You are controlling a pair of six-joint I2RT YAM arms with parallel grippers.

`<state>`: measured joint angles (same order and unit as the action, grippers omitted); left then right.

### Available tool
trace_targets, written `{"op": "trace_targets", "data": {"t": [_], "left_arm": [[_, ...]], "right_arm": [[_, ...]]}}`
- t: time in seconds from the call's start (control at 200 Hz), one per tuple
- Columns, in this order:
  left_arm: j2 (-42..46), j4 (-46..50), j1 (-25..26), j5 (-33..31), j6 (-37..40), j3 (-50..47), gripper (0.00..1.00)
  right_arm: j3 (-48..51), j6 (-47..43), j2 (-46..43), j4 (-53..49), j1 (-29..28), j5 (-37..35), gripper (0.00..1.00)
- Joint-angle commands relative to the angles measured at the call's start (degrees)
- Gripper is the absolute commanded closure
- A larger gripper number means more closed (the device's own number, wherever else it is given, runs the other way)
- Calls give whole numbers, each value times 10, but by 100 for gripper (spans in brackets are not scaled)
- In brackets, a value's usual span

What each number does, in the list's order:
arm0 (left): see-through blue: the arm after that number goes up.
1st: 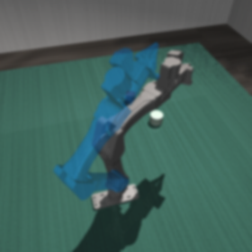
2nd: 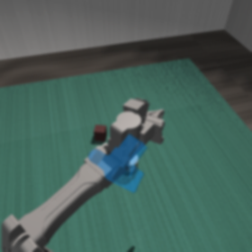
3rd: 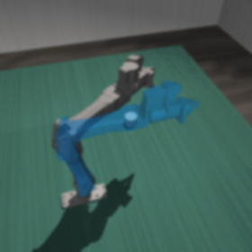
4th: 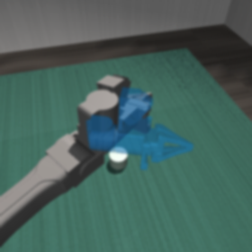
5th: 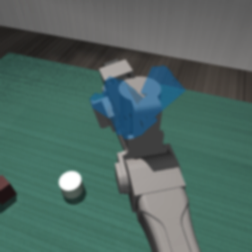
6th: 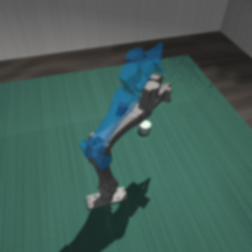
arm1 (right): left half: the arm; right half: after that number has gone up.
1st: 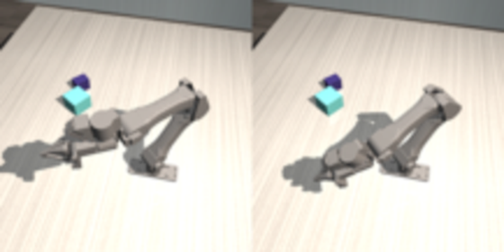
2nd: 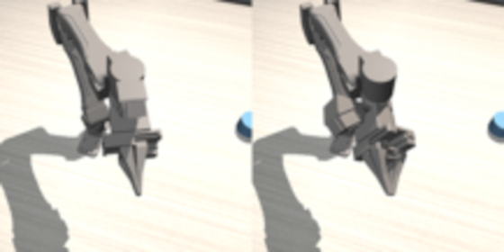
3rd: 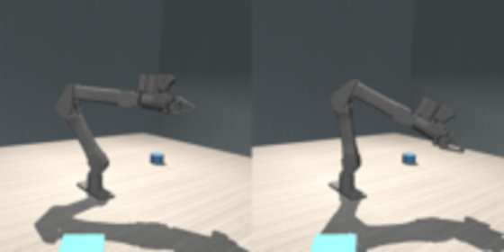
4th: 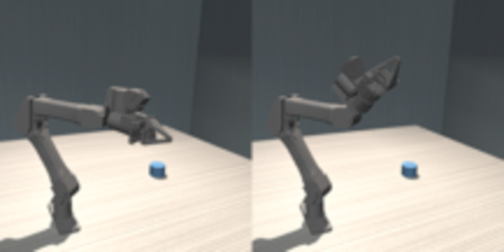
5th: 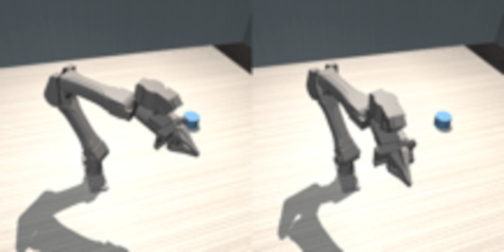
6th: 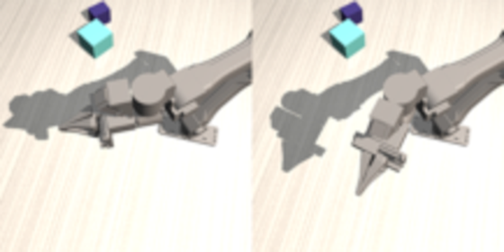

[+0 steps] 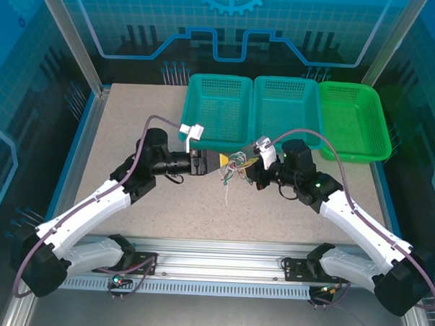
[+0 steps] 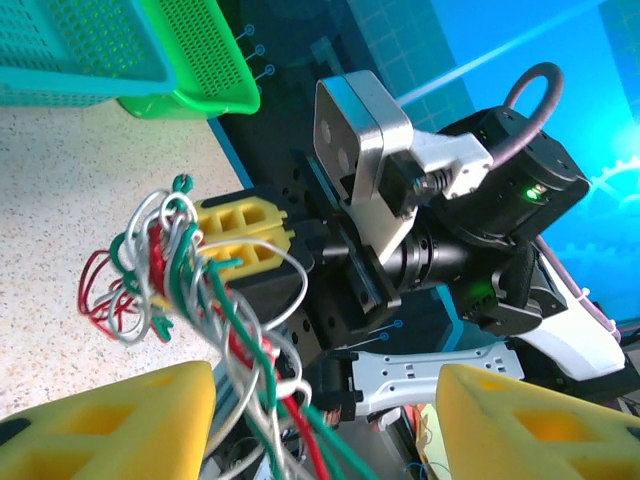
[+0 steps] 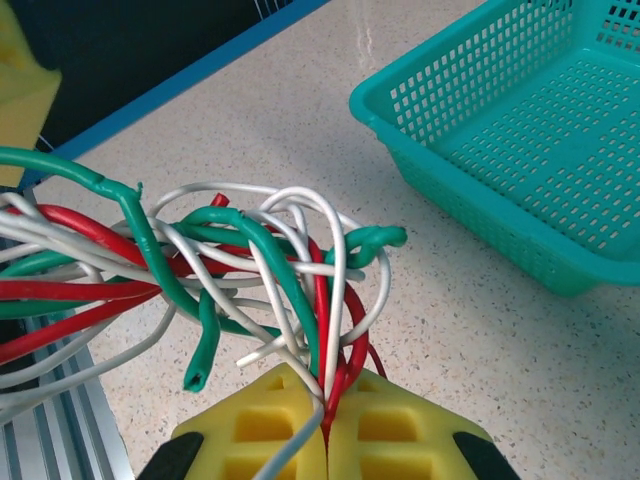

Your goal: Untangle the cables

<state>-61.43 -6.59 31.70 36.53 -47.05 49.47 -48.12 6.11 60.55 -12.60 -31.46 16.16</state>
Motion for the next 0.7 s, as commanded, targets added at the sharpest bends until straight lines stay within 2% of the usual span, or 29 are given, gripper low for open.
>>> {"op": "trace_targets", "data": {"t": [0.0, 0.065, 0.18, 0.365, 0.545, 0.63, 0.695], "left_arm": [[29, 29, -22, 22, 27, -1, 39], [31, 58, -26, 20, 44, 7, 42], [14, 55, -27, 33, 41, 22, 46], [-13, -2, -26, 45, 16, 20, 47], [-32, -79, -26, 89, -26, -5, 50], [-34, -81, -27, 92, -26, -10, 62], [-31, -79, -26, 85, -21, -9, 83]], "right_arm": [[-12, 27, -6, 25, 16, 42, 100], [-15, 31, -6, 26, 18, 56, 100], [-19, 32, 1, 22, 20, 72, 100], [-36, 41, 9, 30, 20, 71, 100], [-37, 56, 15, 36, 21, 69, 100], [-35, 63, 18, 43, 21, 70, 100], [-34, 65, 19, 43, 21, 68, 100]]}}
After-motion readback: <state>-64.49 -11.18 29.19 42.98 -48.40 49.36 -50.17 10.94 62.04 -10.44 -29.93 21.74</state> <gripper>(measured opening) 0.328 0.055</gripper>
